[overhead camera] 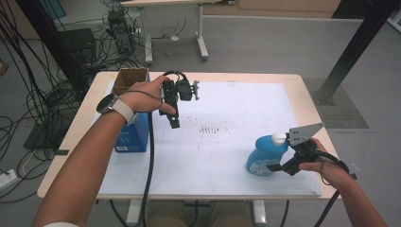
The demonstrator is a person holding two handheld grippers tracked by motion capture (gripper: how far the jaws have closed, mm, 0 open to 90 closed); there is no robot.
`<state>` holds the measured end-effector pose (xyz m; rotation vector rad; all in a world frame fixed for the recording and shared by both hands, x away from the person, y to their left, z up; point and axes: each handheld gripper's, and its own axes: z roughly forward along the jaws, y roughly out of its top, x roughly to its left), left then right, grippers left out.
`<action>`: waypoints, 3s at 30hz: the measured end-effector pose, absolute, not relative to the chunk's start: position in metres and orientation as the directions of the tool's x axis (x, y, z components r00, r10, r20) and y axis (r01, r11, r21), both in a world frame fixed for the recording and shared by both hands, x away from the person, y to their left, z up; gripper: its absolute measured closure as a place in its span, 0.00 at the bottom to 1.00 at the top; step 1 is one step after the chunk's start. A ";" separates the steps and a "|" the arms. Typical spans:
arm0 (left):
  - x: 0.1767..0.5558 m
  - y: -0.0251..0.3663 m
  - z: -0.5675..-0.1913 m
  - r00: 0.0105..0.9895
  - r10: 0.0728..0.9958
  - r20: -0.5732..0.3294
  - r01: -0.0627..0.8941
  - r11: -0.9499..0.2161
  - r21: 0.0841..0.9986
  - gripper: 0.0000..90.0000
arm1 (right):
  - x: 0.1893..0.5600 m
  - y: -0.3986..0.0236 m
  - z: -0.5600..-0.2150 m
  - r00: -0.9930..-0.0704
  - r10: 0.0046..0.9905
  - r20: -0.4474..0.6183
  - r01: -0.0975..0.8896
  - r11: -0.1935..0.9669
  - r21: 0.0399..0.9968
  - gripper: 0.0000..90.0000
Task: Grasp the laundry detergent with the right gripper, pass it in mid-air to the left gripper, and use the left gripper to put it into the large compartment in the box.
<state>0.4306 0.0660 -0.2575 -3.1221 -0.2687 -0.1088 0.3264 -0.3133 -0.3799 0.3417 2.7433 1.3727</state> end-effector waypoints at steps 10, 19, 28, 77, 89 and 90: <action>0.431 0.066 -0.258 0.983 0.172 0.071 0.172 -0.985 0.003 0.09 | 0.326 -0.312 -0.383 -0.975 0.218 0.052 0.170 0.567 0.806 0.23; 0.430 0.066 -0.258 0.982 0.173 0.070 0.174 -0.985 0.002 0.09 | 0.325 -0.312 -0.385 -0.975 0.216 0.046 0.162 0.558 0.814 0.24; 0.430 0.066 -0.258 0.982 0.174 0.071 0.174 -0.985 0.005 0.09 | 0.325 -0.311 -0.387 -0.976 0.214 0.045 0.159 0.554 0.817 0.25; 0.430 0.069 -0.261 0.981 0.181 0.064 0.181 -0.983 0.006 0.09 | 0.324 -0.306 -0.396 -0.978 0.207 0.032 0.137 0.517 0.845 0.37; 0.430 0.071 -0.263 0.981 0.185 0.062 0.185 -0.983 0.007 0.09 | 0.326 -0.307 -0.398 -0.978 0.208 0.032 0.135 0.503 0.854 0.42; 0.430 0.071 -0.263 0.981 0.185 0.062 0.185 -0.983 0.007 0.09 | 0.326 -0.307 -0.398 -0.978 0.208 0.032 0.135 0.503 0.854 0.42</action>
